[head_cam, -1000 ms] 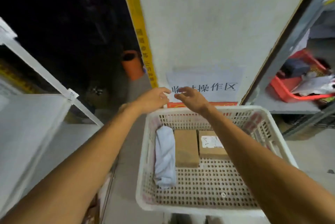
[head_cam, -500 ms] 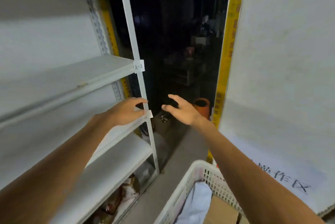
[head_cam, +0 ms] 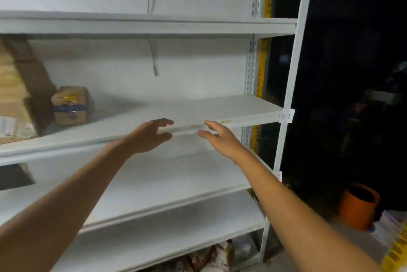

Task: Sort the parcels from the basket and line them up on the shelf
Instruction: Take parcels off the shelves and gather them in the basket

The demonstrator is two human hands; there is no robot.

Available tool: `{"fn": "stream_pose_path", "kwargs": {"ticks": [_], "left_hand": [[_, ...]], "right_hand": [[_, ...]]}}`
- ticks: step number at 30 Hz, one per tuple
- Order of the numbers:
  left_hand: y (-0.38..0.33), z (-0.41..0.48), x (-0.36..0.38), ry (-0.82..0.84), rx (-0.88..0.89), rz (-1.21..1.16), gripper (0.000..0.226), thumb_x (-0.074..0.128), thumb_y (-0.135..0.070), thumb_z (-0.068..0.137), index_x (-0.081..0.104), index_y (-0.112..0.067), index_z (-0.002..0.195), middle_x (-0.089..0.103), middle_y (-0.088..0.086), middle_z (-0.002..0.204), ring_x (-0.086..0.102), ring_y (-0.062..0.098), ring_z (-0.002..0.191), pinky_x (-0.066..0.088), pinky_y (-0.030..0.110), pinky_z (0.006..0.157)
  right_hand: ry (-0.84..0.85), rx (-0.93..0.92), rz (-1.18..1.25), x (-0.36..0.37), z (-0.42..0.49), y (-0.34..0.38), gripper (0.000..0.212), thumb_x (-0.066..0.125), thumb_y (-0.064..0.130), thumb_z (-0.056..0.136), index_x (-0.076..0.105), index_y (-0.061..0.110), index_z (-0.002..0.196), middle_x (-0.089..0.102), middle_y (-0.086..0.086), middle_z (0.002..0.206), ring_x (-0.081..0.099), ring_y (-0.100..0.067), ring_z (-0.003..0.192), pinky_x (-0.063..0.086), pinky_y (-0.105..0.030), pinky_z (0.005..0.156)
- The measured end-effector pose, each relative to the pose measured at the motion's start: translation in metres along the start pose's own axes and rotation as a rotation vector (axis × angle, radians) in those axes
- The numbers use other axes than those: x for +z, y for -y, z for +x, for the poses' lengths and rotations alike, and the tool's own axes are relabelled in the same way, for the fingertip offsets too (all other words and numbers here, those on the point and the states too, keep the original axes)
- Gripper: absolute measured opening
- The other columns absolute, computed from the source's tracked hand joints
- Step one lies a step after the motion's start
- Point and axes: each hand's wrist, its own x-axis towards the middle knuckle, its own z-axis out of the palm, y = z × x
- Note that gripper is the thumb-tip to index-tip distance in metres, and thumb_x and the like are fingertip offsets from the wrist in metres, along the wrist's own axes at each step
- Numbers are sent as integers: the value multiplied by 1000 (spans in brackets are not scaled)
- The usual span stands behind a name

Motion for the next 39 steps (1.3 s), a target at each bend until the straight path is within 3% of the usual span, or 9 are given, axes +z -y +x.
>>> {"fn": "stream_pose_path", "kwargs": {"ticks": [6,10,13,16,22,27,34,37,39], "left_hand": [[82,-35,-74,-116,-131,-16,43,61,-20,92,52,-19,134,55,10,134,57,28,116,44,34,97],[131,-57,-113,-175,-201,54,40,61,-15,92,55,-11,131,59,8,128,54,25,117,36,24,96],[165,-70,-137,-211,-234,47,35,60,-12,92,60,-15,126,63,7,120,58,28,111,44,33,97],[193,-85,-157,-228,-269,45,40,56,-10,94,54,-20,132,59,-3,120,56,16,108,41,25,92],[252,-94,-184,-277,-334,89,38,59,-13,93,55,-11,130,59,12,130,58,24,113,43,26,93],[289,-70,-191,-323,-364,28,37,58,-16,94,54,-16,130,58,10,130,56,23,117,46,31,97],[305,15,-175,-321,-393,-183,44,54,-15,96,44,-16,139,52,11,135,53,22,115,46,25,84],[314,55,-169,-314,-389,-153,48,55,-11,95,41,-17,140,53,12,134,55,20,113,51,32,91],[321,76,-168,-329,-388,-59,54,55,-12,94,34,-17,144,49,12,137,55,23,116,52,29,88]], "right_hand": [[125,-64,27,81,43,58,61,60,44,92,39,25,146,40,-5,150,42,-19,135,37,-32,106],[200,-112,44,136,70,92,60,59,44,92,40,24,146,40,-4,151,45,-21,133,39,-38,109],[234,-167,36,176,90,114,58,60,41,93,42,23,145,41,-4,150,43,-18,135,36,-34,110],[281,-197,33,215,107,131,57,59,41,93,43,21,144,41,-4,151,39,-17,138,34,-32,109],[355,-228,49,278,141,155,56,58,39,95,41,21,145,39,-8,152,38,-22,139,33,-30,104],[350,-228,63,304,185,156,55,56,38,96,40,22,146,40,-9,151,41,-25,136,35,-32,102],[333,-191,151,322,269,141,53,55,32,97,40,17,145,44,-12,147,48,-26,128,42,-34,93],[326,-164,196,326,307,134,51,56,31,96,42,17,143,46,-13,145,52,-26,124,43,-31,89],[337,-150,206,329,330,130,49,55,32,97,43,18,143,47,-11,144,51,-24,125,45,-35,96]]}}
